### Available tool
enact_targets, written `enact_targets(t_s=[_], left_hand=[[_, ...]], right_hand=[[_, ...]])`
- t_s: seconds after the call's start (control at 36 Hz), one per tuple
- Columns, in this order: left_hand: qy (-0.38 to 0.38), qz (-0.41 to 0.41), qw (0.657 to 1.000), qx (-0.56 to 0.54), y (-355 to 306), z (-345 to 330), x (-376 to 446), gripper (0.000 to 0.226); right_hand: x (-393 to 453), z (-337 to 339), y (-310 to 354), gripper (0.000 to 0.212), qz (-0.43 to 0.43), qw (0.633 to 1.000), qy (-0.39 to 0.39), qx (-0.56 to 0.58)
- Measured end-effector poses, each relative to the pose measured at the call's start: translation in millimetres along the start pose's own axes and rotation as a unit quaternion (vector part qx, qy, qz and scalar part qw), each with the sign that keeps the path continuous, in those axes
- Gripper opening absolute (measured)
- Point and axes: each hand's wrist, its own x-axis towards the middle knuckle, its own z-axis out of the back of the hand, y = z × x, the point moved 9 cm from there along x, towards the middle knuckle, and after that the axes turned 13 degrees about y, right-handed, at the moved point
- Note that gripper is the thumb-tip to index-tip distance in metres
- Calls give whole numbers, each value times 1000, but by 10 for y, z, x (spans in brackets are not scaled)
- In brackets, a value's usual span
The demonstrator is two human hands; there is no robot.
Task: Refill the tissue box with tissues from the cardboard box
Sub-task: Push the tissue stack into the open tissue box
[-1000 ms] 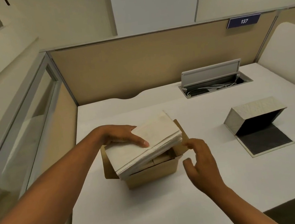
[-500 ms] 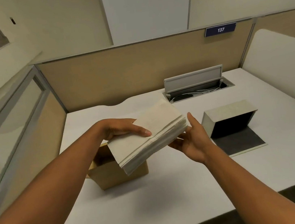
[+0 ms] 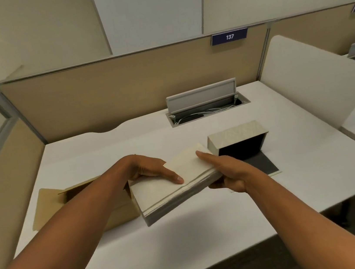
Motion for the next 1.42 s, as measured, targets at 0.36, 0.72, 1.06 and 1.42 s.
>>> enact_targets(t_s=[0.36, 0.72, 1.06, 1.42], left_hand=[[33, -137, 935, -326, -95, 426, 822, 72], [-87, -200, 821, -528, -311, 238, 1671, 79], [-272, -95, 824, -488, -716, -449, 2307, 84], [-240, -114, 756, -598, -786, -495, 2679, 35]], right_hand=[[154, 1073, -208, 56, 12, 989, -52, 135], [367, 1940, -133, 42, 59, 985, -53, 151], [551, 2853, -555, 60, -94, 995, -23, 22], [914, 3368, -416, 42, -46, 998, -32, 15]])
